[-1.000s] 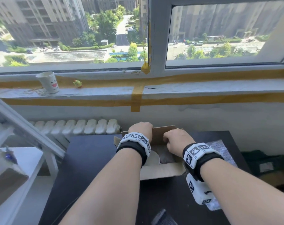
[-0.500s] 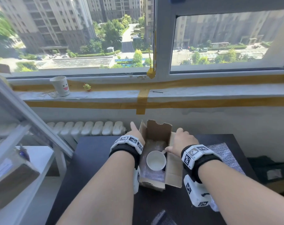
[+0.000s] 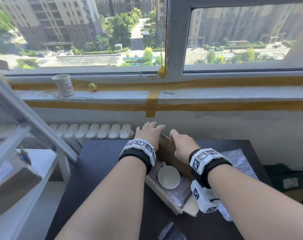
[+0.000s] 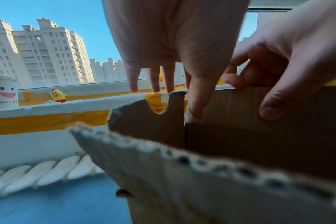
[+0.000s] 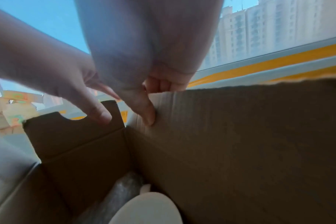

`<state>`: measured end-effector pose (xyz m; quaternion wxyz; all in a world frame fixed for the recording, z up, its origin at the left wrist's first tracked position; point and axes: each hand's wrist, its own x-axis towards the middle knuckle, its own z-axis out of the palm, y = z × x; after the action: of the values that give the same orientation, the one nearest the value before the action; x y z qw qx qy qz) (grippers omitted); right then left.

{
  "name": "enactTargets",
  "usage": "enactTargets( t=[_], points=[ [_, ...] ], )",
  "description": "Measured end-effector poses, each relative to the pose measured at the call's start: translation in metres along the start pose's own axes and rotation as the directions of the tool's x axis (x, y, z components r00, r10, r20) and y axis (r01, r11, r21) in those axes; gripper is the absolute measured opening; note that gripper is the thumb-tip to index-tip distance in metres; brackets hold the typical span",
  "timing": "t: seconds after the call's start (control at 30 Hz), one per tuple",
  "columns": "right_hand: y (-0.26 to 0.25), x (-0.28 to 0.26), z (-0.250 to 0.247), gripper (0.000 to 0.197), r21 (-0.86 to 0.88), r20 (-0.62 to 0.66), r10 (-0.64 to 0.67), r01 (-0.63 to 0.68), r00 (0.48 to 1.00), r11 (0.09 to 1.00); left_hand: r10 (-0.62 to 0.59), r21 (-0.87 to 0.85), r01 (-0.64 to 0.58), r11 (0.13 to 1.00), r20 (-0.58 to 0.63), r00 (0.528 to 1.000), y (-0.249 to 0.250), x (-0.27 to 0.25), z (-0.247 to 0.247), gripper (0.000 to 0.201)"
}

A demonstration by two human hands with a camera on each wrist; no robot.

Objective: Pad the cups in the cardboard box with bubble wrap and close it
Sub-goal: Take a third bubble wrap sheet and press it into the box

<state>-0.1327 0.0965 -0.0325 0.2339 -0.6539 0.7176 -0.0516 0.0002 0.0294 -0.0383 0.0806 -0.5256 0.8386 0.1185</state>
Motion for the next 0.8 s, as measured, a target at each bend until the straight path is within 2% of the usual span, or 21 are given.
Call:
enactTargets(
  t=[0.1,0.2,0.3,0.4,0.53,0.7,0.8],
  points=[
    [0.004,0.002,-0.002,0.024,-0.001,-0.024,0.038,-0.038,0.999,0.999,-0.060,-0.038,0.061,0.997,0.036,0.998,0.001,-0.002,0.002,0.035],
    [0.011,-0.002,-0.002,0.025,-0.200,0.043,0.060,-0.050,0.997,0.978,-0.114,0.042,0.115,0.992,-0.039,0.993,-0.002,-0.005,0.002,0.018],
    [0.025,-0.010,-0.002,0.019,-0.345,0.025,0.063,-0.050,0.998,0.937,-0.186,0.125,0.188,0.974,-0.027,0.982,-0.015,-0.006,0.004,0.016],
    [0.038,-0.011,-0.011,0.016,-0.390,-0.015,0.113,-0.110,0.993,0.914,-0.260,0.167,0.258,0.951,-0.013,0.966,-0.028,-0.008,0.000,0.017],
    [0.036,-0.004,-0.015,0.025,-0.401,-0.078,0.114,-0.135,0.990,0.906,-0.163,0.071,0.161,0.984,0.032,0.986,-0.023,-0.007,-0.001,0.016],
    [0.029,0.005,-0.012,0.023,-0.360,-0.142,0.125,-0.169,0.982,0.918,-0.214,0.082,0.211,0.974,0.022,0.977,-0.005,-0.008,0.002,0.017],
    [0.030,0.003,-0.011,0.023,-0.349,-0.163,0.106,-0.158,0.981,0.924,-0.172,0.063,0.167,0.984,0.073,0.982,0.000,-0.008,-0.001,0.018]
  ],
)
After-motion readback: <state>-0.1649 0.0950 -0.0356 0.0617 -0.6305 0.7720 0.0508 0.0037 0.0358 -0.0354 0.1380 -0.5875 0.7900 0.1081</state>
